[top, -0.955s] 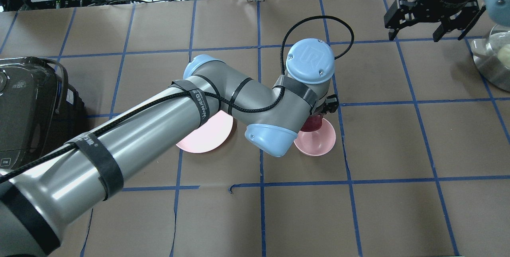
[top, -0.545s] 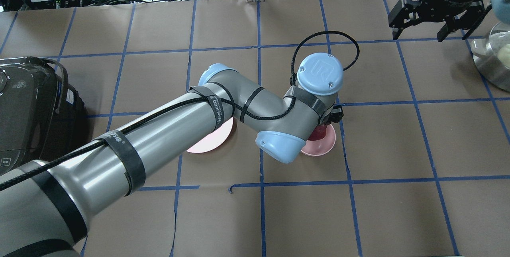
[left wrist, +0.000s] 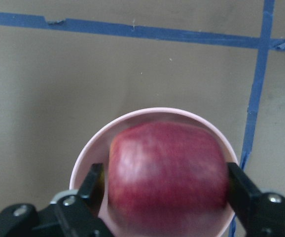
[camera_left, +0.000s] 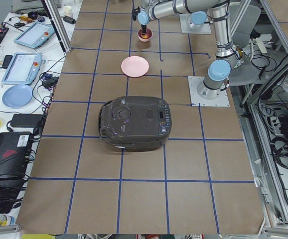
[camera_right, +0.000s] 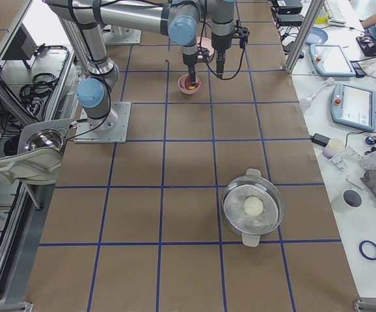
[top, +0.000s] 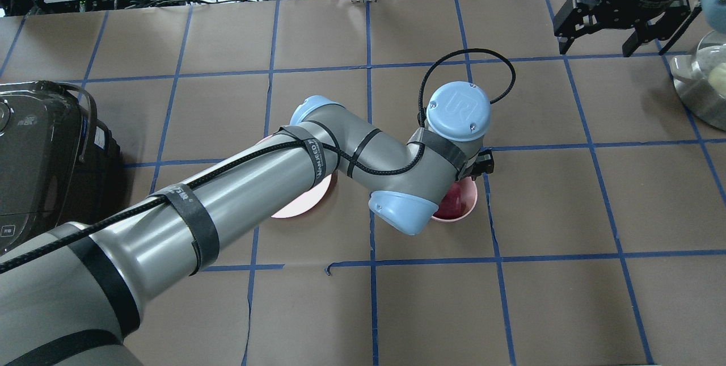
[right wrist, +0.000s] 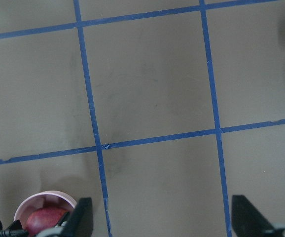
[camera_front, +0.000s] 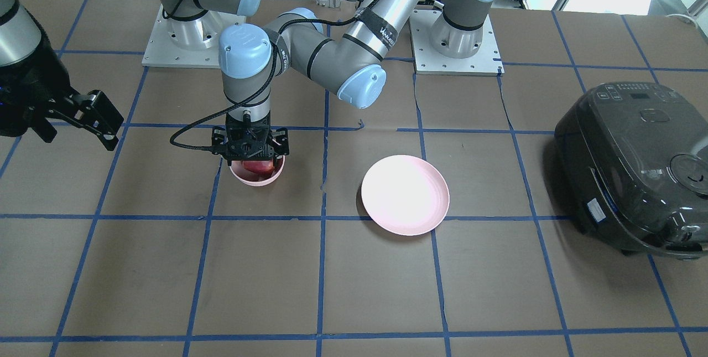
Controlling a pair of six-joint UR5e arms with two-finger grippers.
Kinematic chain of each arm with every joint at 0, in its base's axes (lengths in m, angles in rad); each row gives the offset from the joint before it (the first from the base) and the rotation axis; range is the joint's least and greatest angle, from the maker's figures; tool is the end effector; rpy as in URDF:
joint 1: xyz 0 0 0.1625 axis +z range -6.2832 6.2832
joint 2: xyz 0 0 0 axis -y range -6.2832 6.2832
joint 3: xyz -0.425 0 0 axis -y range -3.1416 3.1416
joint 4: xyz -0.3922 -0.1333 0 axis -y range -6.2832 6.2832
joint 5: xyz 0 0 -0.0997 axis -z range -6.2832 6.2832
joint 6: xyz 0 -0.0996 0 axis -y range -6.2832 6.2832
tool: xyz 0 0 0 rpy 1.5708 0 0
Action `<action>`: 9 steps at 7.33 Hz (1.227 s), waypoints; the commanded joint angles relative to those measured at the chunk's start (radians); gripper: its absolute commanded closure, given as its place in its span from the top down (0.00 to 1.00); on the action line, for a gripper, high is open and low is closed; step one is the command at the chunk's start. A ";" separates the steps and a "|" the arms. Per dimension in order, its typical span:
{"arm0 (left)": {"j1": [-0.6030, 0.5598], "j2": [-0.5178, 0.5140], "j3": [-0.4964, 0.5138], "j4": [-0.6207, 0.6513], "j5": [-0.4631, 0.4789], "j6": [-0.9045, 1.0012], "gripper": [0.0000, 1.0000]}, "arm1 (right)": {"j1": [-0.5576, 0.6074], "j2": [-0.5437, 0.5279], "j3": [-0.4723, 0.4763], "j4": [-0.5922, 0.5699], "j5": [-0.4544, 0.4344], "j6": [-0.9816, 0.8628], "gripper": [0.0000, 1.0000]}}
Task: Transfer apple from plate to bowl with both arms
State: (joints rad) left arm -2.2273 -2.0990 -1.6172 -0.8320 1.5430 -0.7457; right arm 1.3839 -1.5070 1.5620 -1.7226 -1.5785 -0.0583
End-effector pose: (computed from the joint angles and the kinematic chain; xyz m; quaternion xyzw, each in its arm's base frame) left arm -0.5094 -0.4382 0.2345 0.0433 -0.9956 0.0537 0.0635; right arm 0.0322 -0.5430 0.4756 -0.0644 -0.9967 0.0476 0.0097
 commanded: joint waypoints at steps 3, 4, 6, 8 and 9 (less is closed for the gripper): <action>0.104 0.143 0.010 -0.148 0.003 0.098 1.00 | 0.000 -0.019 0.000 0.011 -0.008 0.000 1.00; 0.156 0.201 -0.001 -0.245 0.008 0.139 1.00 | 0.003 -0.025 -0.005 0.014 0.003 -0.002 1.00; 0.324 0.316 0.006 -0.442 0.003 0.306 1.00 | 0.039 -0.053 0.006 0.060 0.012 -0.002 1.00; 0.463 0.436 0.010 -0.597 0.008 0.463 1.00 | 0.110 -0.055 0.006 0.081 0.012 -0.002 1.00; 0.524 0.495 0.011 -0.654 0.014 0.548 1.00 | 0.137 -0.055 0.006 0.093 0.012 0.000 1.00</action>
State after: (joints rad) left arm -1.7843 -1.6820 -1.6079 -1.3970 1.5509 -0.3044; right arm 1.4817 -1.5608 1.5674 -1.6428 -1.5665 -0.0591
